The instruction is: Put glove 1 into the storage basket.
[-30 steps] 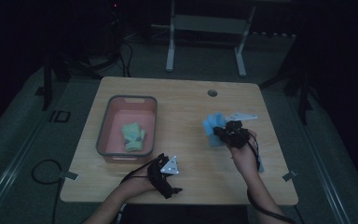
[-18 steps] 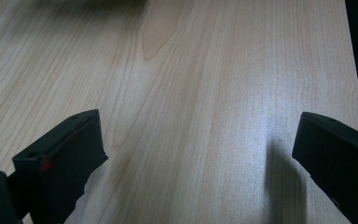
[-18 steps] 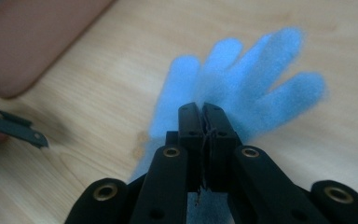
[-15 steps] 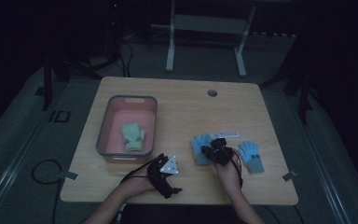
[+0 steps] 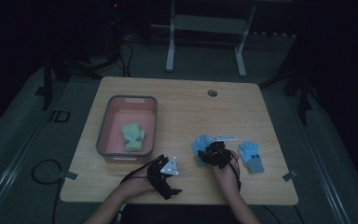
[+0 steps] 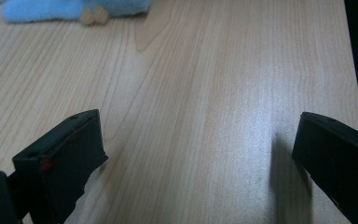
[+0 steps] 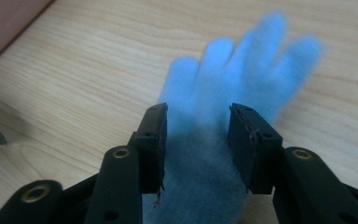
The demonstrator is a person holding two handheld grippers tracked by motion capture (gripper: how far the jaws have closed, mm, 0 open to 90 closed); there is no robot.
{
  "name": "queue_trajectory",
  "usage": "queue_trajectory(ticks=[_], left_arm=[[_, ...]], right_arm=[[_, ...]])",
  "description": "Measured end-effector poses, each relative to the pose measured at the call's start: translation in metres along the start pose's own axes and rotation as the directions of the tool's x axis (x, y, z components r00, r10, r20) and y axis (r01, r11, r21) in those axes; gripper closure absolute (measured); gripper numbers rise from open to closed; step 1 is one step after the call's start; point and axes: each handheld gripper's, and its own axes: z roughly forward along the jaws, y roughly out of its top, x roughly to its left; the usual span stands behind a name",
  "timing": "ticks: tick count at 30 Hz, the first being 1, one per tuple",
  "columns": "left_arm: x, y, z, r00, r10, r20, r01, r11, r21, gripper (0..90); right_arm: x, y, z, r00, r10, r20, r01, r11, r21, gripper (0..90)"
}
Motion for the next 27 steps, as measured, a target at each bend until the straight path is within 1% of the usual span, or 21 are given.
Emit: queue_trajectory(ticks=[4, 5, 6, 7, 8, 9, 10, 11, 12, 14, 15, 18, 20, 21, 23, 25, 27], left_arm=[[0.000, 0.000, 0.000, 1.0000, 0.003, -0.001, -0.003, 1.0000, -0.001, 2.3], [0.000, 0.000, 0.000, 1.0000, 0.005, -0.001, -0.005, 1.0000, -0.002, 2.3], [0.000, 0.000, 0.000, 1.0000, 0.005, -0.002, -0.005, 1.0000, -0.003, 2.3], [0.000, 0.000, 0.000, 1.0000, 0.006, -0.003, -0.006, 1.0000, -0.001, 2.3], [0.000, 0.000, 0.000, 1.0000, 0.007, -0.004, -0.007, 1.0000, 0.000, 2.3], [0.000, 0.000, 0.000, 1.0000, 0.009, -0.004, -0.009, 1.0000, 0.000, 2.3], [0.000, 0.000, -0.001, 0.9999, 0.010, -0.003, -0.010, 1.0000, 0.000, 2.3], [0.000, 0.000, -0.001, 0.9999, 0.009, -0.004, -0.009, 1.0000, -0.002, 2.3], [0.000, 0.000, -0.001, 0.9999, 0.009, -0.004, -0.009, 1.0000, -0.001, 2.3], [0.000, 0.000, 0.000, 1.0000, 0.008, -0.004, -0.008, 1.0000, 0.000, 2.3], [0.000, 0.000, 0.000, 0.9999, 0.010, -0.004, -0.010, 1.0000, -0.001, 2.3], [0.000, 0.000, 0.000, 1.0000, 0.007, -0.004, -0.007, 1.0000, -0.001, 2.3], [0.000, 0.000, 0.000, 1.0000, 0.007, -0.005, -0.007, 1.0000, -0.001, 2.3], [0.000, 0.001, 0.000, 1.0000, 0.007, -0.005, -0.007, 1.0000, -0.001, 2.3], [0.000, 0.000, 0.000, 0.9999, 0.008, -0.007, -0.008, 1.0000, -0.001, 2.3], [0.000, 0.000, 0.000, 0.9999, 0.008, -0.007, -0.008, 1.0000, 0.002, 2.3], [0.000, 0.001, 0.000, 0.9999, 0.009, -0.006, -0.009, 1.0000, 0.000, 2.3]], right_arm=[[-0.005, 0.007, -0.012, 0.9990, -0.044, -0.010, 0.044, 0.999, -0.018, 57.2], [-0.007, 0.008, -0.016, 0.9987, -0.051, -0.008, 0.051, 0.998, -0.029, 57.2], [-0.010, 0.010, -0.020, 0.9981, -0.058, -0.023, 0.057, 0.998, -0.038, 57.1], [-0.015, 0.012, -0.025, 0.9972, -0.073, -0.016, 0.072, 0.996, -0.046, 57.1], [-0.018, 0.012, -0.027, 0.9969, -0.078, -0.011, 0.078, 0.996, -0.049, 56.9], [-0.022, 0.013, -0.031, 0.9959, -0.088, -0.020, 0.087, 0.995, -0.054, 56.4], [-0.028, 0.014, -0.036, 0.9953, -0.096, -0.013, 0.095, 0.994, -0.063, 56.6], [-0.033, 0.014, -0.039, 0.9952, -0.097, -0.008, 0.097, 0.993, -0.064, 56.7], [-0.040, 0.014, -0.043, 0.9952, -0.097, -0.012, 0.096, 0.993, -0.064, 56.6], [-0.051, 0.014, -0.048, 0.9955, -0.095, 0.001, 0.095, 0.994, -0.058, 56.0], [-0.056, 0.013, -0.051, 0.9953, -0.097, 0.000, 0.097, 0.994, -0.060, 55.3], [-0.072, 0.008, -0.060, 0.9956, -0.093, 0.006, 0.094, 0.994, -0.056, 52.5], [-0.083, 0.005, -0.066, 0.9959, -0.089, 0.015, 0.089, 0.995, -0.052, 52.5], [-0.086, 0.003, -0.068, 0.9962, -0.086, 0.016, 0.087, 0.995, -0.051, 52.6], [-0.095, 0.000, -0.072, 0.9958, -0.092, 0.004, 0.092, 0.994, -0.057, 52.9], [-0.103, -0.003, -0.077, 0.9942, -0.107, 0.012, 0.108, 0.993, -0.050, 53.6], [-0.112, -0.006, -0.082, 0.9937, -0.111, 0.010, 0.112, 0.993, -0.046, 53.9]])
